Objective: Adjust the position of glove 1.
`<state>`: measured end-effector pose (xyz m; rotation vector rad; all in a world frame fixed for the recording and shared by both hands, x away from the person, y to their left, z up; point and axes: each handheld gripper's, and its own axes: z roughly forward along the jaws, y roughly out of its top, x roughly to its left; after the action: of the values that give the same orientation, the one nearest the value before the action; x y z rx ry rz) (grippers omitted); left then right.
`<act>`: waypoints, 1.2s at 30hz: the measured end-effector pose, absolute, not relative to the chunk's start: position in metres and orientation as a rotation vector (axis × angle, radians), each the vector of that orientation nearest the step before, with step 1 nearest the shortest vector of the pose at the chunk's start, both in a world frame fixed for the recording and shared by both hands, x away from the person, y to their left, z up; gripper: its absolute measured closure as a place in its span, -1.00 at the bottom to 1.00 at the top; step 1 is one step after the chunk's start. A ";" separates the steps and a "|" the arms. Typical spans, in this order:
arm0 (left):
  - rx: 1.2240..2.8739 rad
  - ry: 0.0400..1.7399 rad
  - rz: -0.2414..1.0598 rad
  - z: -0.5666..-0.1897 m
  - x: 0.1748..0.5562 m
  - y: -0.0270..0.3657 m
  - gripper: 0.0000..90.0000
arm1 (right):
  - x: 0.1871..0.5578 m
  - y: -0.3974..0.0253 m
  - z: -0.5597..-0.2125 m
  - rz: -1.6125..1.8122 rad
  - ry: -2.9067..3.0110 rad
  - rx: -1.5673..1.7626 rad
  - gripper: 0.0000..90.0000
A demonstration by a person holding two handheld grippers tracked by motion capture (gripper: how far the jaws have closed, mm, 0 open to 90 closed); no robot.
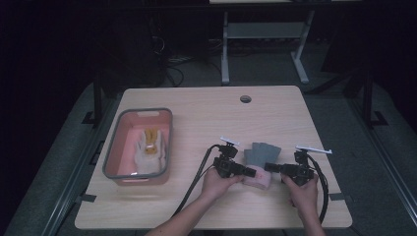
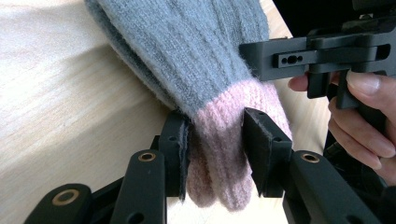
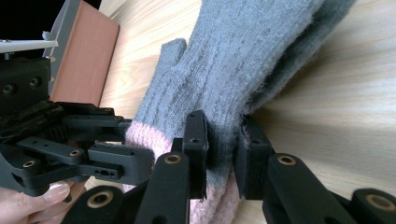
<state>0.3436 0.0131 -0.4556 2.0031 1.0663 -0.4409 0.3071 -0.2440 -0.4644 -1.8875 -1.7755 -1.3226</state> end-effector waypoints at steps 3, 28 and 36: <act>1.994 1.062 -0.438 -0.453 0.343 0.016 0.37 | 0.307 -0.242 -0.461 -1.342 -1.781 -1.879 0.70; 1.954 1.022 -0.377 -0.417 0.335 0.060 0.38 | 0.310 -0.205 -0.420 -1.428 -1.909 -1.742 0.70; 1.931 1.031 -0.362 -0.407 0.338 0.081 0.38 | 0.318 -0.186 -0.407 -1.429 -1.950 -1.706 0.70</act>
<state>0.3376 0.0807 -0.4067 1.9309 1.0307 -0.3618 0.3181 -0.1856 -0.4073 -1.7057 -1.9503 -1.4292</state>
